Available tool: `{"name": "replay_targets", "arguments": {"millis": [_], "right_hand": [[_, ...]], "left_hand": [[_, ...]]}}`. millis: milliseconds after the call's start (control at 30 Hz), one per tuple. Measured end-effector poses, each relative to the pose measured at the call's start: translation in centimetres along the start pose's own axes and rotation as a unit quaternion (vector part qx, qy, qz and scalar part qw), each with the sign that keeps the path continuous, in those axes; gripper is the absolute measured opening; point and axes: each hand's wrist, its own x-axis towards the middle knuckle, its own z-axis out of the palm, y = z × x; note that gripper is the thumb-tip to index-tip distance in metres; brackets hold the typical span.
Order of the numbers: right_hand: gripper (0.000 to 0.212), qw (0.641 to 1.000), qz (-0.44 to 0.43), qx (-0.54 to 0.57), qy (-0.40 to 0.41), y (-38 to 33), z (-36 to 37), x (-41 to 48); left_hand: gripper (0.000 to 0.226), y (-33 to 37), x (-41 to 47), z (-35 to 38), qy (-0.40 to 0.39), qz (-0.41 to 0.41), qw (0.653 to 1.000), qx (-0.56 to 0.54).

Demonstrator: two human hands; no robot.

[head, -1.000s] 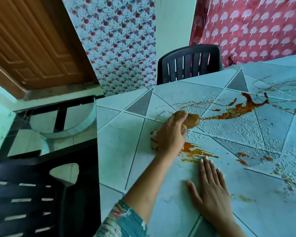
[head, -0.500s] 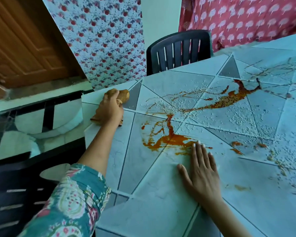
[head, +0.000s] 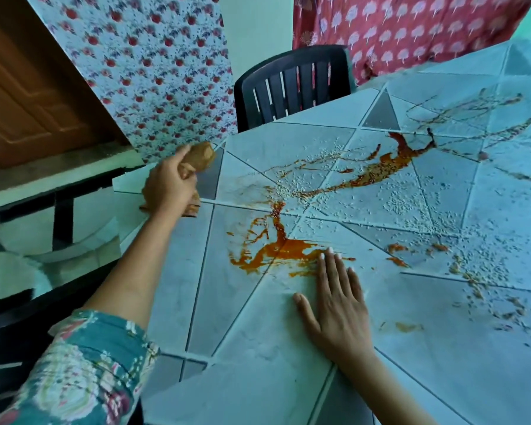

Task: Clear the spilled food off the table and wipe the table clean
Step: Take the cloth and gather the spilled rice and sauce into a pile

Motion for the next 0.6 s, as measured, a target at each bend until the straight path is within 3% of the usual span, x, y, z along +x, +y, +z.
{"name": "replay_targets", "arguments": {"millis": [67,167,333,467,533,600], "right_hand": [[0.077,1.000,0.000,0.007,0.000,-0.1,0.0,0.0],[0.077,1.000,-0.001,0.012,-0.002,0.0,0.0,0.2],[0.077,1.000,-0.004,0.013,-0.008,0.0,-0.3,0.4],[0.075,1.000,-0.010,0.021,-0.008,0.2,-0.4,0.5],[0.075,0.998,-0.015,0.053,-0.004,0.4,-0.5,0.4],[0.076,0.997,-0.011,0.080,0.001,0.6,-0.8,0.7]], "left_hand": [[0.055,-2.0,1.6,-0.1,-0.015,-0.066,0.996,0.053],[0.053,-1.2,1.7,1.6,-0.027,-0.069,0.992,0.101],[0.057,5.5,-2.1,4.7,-0.081,0.061,0.994,0.037],[0.061,7.3,-5.3,5.4,-0.152,0.197,0.968,-0.038],[0.060,6.6,-4.5,4.5,-0.125,0.182,0.972,-0.079],[0.058,5.3,-1.6,3.6,-0.056,0.117,0.988,-0.079]]}}
